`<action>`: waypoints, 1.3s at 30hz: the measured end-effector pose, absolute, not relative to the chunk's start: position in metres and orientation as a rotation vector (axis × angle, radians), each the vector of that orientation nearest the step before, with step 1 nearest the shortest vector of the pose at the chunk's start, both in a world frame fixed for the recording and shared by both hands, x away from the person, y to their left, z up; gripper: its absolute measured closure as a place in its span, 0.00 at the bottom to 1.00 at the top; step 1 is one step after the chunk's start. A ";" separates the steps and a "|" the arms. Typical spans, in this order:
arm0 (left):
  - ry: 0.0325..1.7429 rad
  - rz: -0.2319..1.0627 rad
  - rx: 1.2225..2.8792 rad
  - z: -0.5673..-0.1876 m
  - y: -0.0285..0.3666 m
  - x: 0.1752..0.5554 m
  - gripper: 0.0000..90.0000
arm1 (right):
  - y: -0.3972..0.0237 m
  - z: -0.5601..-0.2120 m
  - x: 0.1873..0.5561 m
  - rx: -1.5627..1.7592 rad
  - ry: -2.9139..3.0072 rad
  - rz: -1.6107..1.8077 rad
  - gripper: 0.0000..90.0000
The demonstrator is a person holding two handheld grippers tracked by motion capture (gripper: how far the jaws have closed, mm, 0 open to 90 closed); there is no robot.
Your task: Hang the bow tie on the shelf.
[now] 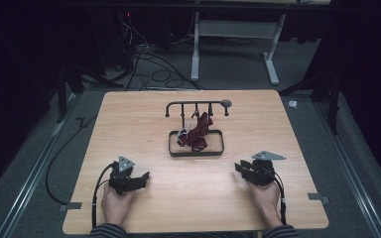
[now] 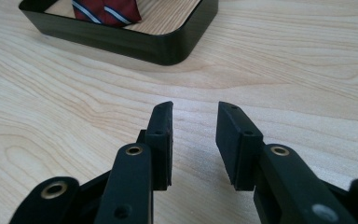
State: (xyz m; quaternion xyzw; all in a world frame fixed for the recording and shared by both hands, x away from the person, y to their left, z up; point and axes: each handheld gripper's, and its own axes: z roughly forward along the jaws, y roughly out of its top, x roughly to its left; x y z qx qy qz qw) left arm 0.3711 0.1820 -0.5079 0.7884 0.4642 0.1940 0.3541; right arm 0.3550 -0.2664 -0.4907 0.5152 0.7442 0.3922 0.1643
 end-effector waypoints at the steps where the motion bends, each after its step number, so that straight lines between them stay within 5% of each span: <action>1: 1.201 0.503 2.037 -0.508 0.182 0.371 0.25 | -0.265 -0.491 0.355 1.455 2.121 1.103 0.76; 23: 1.200 0.502 2.039 -0.508 0.182 0.371 0.25 | -0.253 -0.501 0.364 1.422 2.139 0.988 0.73; 30: 1.200 0.504 2.037 -0.508 0.182 0.371 0.25 | -0.244 -0.502 0.362 1.338 2.149 0.924 0.59; 39: 1.199 0.503 2.039 -0.508 0.182 0.371 0.25 | -0.245 -0.502 0.362 1.344 2.154 0.929 0.56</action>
